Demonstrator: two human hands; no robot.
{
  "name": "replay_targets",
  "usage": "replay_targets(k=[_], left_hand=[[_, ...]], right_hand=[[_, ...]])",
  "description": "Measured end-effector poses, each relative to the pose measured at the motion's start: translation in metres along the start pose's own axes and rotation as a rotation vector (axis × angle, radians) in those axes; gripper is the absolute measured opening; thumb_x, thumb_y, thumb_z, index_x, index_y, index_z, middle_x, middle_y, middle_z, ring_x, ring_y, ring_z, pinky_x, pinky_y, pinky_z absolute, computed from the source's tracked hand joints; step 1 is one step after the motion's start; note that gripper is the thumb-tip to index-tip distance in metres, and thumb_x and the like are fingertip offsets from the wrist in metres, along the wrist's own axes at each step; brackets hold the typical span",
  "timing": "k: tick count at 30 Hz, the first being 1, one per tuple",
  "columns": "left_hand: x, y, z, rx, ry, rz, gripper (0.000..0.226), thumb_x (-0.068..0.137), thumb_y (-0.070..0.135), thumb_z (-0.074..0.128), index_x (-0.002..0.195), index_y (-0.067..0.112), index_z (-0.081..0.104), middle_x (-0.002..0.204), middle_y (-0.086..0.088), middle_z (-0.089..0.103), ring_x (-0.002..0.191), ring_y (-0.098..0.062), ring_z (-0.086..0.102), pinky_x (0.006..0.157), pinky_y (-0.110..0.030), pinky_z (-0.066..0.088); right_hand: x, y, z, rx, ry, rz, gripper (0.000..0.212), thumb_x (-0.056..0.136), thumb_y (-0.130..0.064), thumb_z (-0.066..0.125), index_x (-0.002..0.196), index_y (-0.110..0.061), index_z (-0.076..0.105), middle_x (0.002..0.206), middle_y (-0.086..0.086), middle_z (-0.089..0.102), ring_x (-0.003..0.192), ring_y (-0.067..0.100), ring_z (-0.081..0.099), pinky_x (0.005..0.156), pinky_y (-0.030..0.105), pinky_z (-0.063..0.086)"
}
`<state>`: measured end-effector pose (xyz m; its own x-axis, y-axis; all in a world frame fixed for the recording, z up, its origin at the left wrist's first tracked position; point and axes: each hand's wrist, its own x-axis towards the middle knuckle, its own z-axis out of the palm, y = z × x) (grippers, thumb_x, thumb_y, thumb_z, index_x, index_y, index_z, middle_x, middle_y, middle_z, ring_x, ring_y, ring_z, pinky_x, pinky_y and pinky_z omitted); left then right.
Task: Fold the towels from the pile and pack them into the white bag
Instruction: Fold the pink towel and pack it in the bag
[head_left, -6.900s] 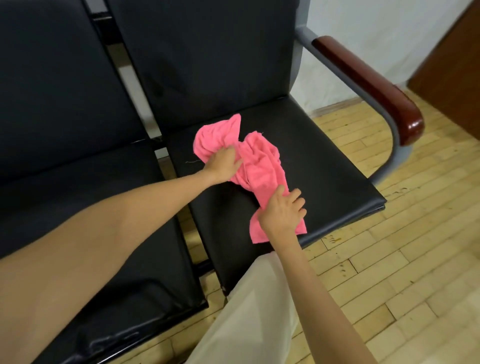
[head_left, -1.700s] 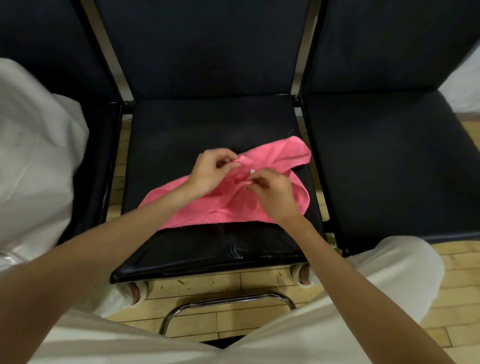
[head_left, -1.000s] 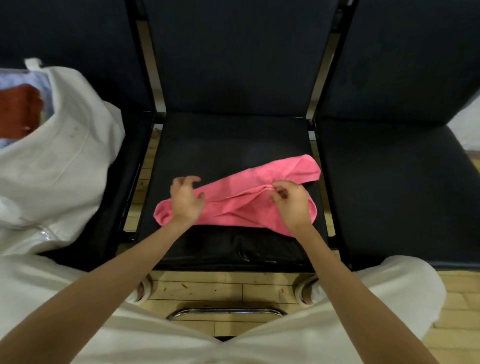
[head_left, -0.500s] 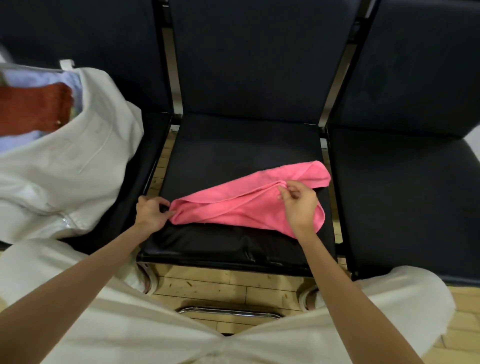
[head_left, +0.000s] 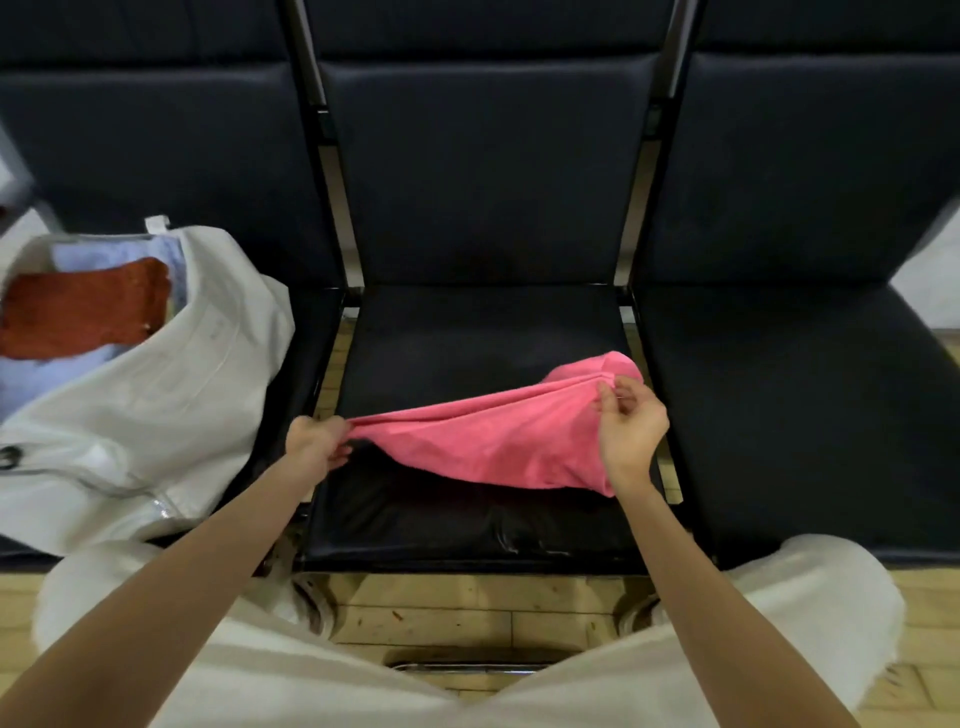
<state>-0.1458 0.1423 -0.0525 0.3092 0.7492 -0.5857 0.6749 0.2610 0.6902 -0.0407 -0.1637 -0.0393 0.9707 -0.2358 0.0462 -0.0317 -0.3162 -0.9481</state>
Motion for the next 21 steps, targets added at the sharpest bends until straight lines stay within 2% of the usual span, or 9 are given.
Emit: replay_targets(k=[2,3,4,6,10,15,17,18,21], left_hand=[[-0.009,0.003,0.007,-0.29,-0.148,-0.173,0.017,0.095,0.004,0.048,0.078,0.0,0.049,0.072,-0.013,0.053,0.054,-0.019,0.058,0.075,-0.033,0.056],[-0.01,0.005,0.009,-0.405,-0.198,-0.245,0.021,0.097,0.004,0.045,0.077,0.0,0.048,0.075,-0.014,0.052,0.062,-0.02,0.057,0.09,-0.035,0.052],[-0.011,0.007,0.01,-0.479,-0.226,-0.294,0.022,0.098,0.005,0.044,0.077,0.0,0.049,0.077,-0.014,0.053,0.067,-0.02,0.056,0.098,-0.036,0.048],[-0.012,0.01,0.011,-0.49,-0.268,-0.309,0.02,0.098,0.006,0.046,0.081,-0.001,0.052,0.08,-0.015,0.055,0.071,-0.02,0.058,0.101,-0.036,0.046],[-0.016,0.012,0.005,-0.46,-0.383,-0.221,0.011,0.098,0.004,0.045,0.094,-0.002,0.053,0.092,-0.018,0.057,0.096,-0.028,0.057,0.1,-0.041,0.044],[-0.017,0.024,-0.006,-0.445,-0.51,-0.127,0.011,0.092,-0.003,0.044,0.094,0.001,0.054,0.097,-0.016,0.058,0.091,-0.027,0.06,0.091,-0.039,0.047],[-0.021,0.035,-0.013,-0.399,-0.509,-0.051,0.01,0.09,-0.006,0.047,0.092,0.0,0.055,0.09,-0.016,0.06,0.084,-0.025,0.064,0.089,-0.037,0.052],[-0.023,0.041,-0.015,-0.378,-0.483,0.008,0.009,0.089,-0.007,0.049,0.092,-0.002,0.055,0.084,-0.016,0.061,0.075,-0.023,0.067,0.083,-0.036,0.056],[-0.028,0.07,-0.029,-0.156,-0.25,0.312,0.011,0.088,-0.008,0.055,0.096,-0.002,0.051,0.068,-0.018,0.06,0.045,-0.013,0.064,0.053,-0.029,0.059]], right_hand=[[0.0,0.0,-0.004,0.004,-0.013,-0.012,0.018,0.09,-0.014,0.063,0.105,-0.004,0.066,0.095,0.01,0.069,0.09,0.018,0.065,0.08,0.018,0.047],[-0.002,0.0,-0.006,-0.001,-0.022,-0.017,0.018,0.09,-0.014,0.063,0.105,-0.005,0.065,0.094,0.011,0.069,0.089,0.019,0.065,0.078,0.016,0.046],[-0.003,0.0,-0.007,-0.011,-0.031,-0.024,0.018,0.09,-0.014,0.063,0.105,-0.005,0.065,0.094,0.01,0.069,0.088,0.018,0.065,0.077,0.014,0.045],[-0.007,0.0,-0.01,-0.04,-0.048,-0.042,0.016,0.09,-0.014,0.063,0.104,-0.005,0.065,0.094,0.01,0.069,0.088,0.018,0.065,0.078,0.018,0.047],[-0.007,0.003,-0.016,-0.052,-0.029,-0.037,0.016,0.09,-0.013,0.063,0.102,-0.003,0.066,0.092,0.011,0.068,0.086,0.022,0.065,0.082,0.03,0.052],[-0.007,-0.008,-0.021,-0.023,-0.019,-0.048,0.015,0.091,-0.012,0.061,0.099,0.0,0.065,0.085,0.005,0.064,0.082,0.019,0.063,0.078,0.025,0.049],[-0.005,-0.014,-0.021,-0.01,-0.015,-0.079,0.018,0.092,-0.016,0.06,0.103,-0.002,0.065,0.09,0.006,0.067,0.085,0.018,0.065,0.08,0.024,0.051],[-0.003,-0.017,-0.022,-0.003,-0.01,-0.094,0.02,0.093,-0.017,0.06,0.106,-0.004,0.064,0.093,0.007,0.068,0.086,0.018,0.065,0.08,0.022,0.05],[0.007,-0.04,-0.027,0.01,0.028,-0.179,0.016,0.094,-0.017,0.057,0.105,-0.007,0.063,0.097,0.008,0.065,0.084,0.014,0.06,0.075,0.014,0.044]])
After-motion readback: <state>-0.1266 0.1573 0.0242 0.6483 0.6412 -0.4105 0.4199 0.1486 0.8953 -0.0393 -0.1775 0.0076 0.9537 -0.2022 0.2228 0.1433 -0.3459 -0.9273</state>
